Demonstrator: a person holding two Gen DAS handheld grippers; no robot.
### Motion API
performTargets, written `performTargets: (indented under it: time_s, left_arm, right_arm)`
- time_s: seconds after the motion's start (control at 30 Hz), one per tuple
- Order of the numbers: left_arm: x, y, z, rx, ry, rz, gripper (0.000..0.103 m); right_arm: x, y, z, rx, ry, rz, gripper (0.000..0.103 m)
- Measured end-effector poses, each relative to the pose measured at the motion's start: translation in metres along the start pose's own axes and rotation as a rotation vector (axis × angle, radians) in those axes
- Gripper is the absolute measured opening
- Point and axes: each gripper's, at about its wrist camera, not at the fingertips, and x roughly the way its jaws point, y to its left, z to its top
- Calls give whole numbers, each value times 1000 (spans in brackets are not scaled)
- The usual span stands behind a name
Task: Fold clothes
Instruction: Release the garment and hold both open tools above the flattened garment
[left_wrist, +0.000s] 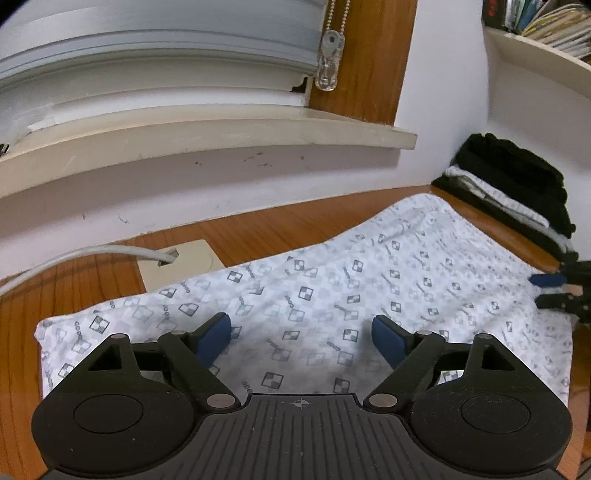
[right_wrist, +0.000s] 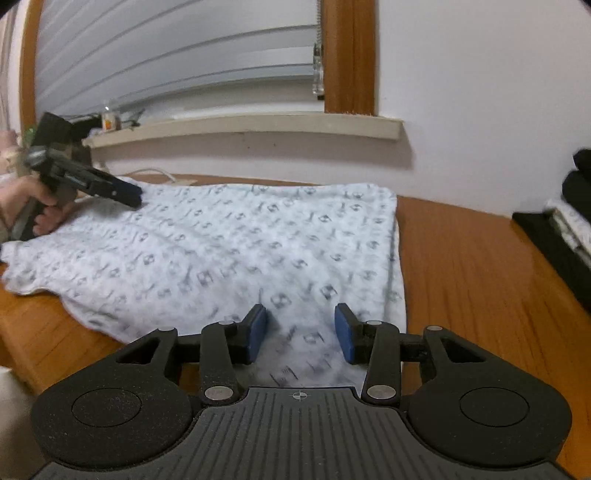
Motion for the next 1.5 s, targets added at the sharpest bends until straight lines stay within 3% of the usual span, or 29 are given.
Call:
performTargets:
  time_s: [0.27, 0.57, 0.87, 1.1, 1.2, 1.27, 1.4, 1.5]
  left_arm:
    - [-1, -2, -2, 15, 2, 9, 87]
    - [-3, -2, -2, 8, -3, 25, 100]
    - [-3, 8, -2, -51, -1, 23, 100]
    - [1, 0, -1, -3, 17, 50, 103]
    - [1, -1, -2, -2, 17, 57, 103]
    - [1, -2, -2, 1, 17, 64, 103]
    - [2, -3, -2, 5, 20, 75, 103]
    - [2, -5, -1, 10, 23, 79, 103]
  right_arm:
    - [-1, 3, -6, 8, -43, -17, 44]
    - [-2, 5, -11, 5, -69, -29, 45]
    - [-3, 8, -14, -9, -83, -35, 46]
    - [-5, 9, -17, -13, -96, -33, 46]
    - [-12, 6, -21, 13, -157, -32, 46]
    - [-26, -4, -27, 100, -243, -57, 62]
    - [-61, -23, -43, 182, -286, -69, 62]
    - [-74, -28, -57, 194, -264, -74, 61]
